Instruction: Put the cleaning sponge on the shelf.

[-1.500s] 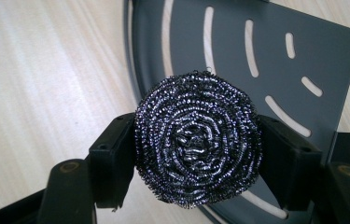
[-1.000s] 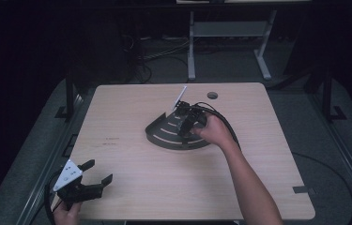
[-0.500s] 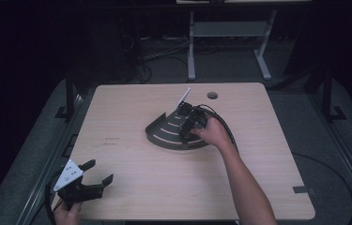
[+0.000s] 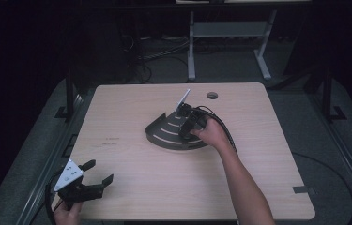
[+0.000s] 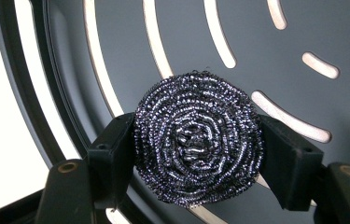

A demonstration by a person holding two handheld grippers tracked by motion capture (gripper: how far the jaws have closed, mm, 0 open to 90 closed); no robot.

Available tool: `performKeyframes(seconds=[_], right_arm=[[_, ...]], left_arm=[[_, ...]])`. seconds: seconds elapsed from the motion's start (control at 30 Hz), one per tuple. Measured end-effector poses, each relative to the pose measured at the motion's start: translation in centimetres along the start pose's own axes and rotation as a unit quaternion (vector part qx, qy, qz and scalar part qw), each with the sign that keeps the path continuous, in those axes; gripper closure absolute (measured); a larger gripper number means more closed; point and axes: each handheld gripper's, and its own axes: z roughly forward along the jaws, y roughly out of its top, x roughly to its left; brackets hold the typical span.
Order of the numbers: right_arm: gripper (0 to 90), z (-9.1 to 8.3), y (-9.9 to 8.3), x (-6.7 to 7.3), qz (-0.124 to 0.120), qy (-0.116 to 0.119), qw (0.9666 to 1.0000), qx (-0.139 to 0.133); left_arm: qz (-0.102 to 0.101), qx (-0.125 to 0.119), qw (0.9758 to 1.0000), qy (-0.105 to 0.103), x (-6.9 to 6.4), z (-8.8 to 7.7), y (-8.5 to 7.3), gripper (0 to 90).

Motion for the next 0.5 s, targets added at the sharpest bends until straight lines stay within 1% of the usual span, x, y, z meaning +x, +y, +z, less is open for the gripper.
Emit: performKeyframes(seconds=[0.1, 0.2, 0.47, 0.5], right_arm=[[31.9, -0.05, 0.04, -0.03, 0.001, -0.001, 1.0, -0.003], [31.8, -0.12, 0.08, -0.19, 0.008, 0.001, 0.9999, -0.01], [31.7, 0.09, 0.09, -0.36, 0.007, 0.002, 0.9999, -0.009], [31.5, 0.19, 0.16, -0.4, 0.011, 0.002, 0.9999, -0.01]], left_arm=[[-0.001, 0.0, 1.0, -0.001, 0.0, 0.07, 0.01, 13.2], [0.0, 0.001, 1.0, -0.001, -0.04, 0.13, 0.05, 13.3], [-0.001, 0.002, 1.0, -0.001, 0.02, 0.32, 0.11, 13.3], [0.0, 0.002, 1.0, -0.002, 0.01, 0.37, 0.12, 13.3]])
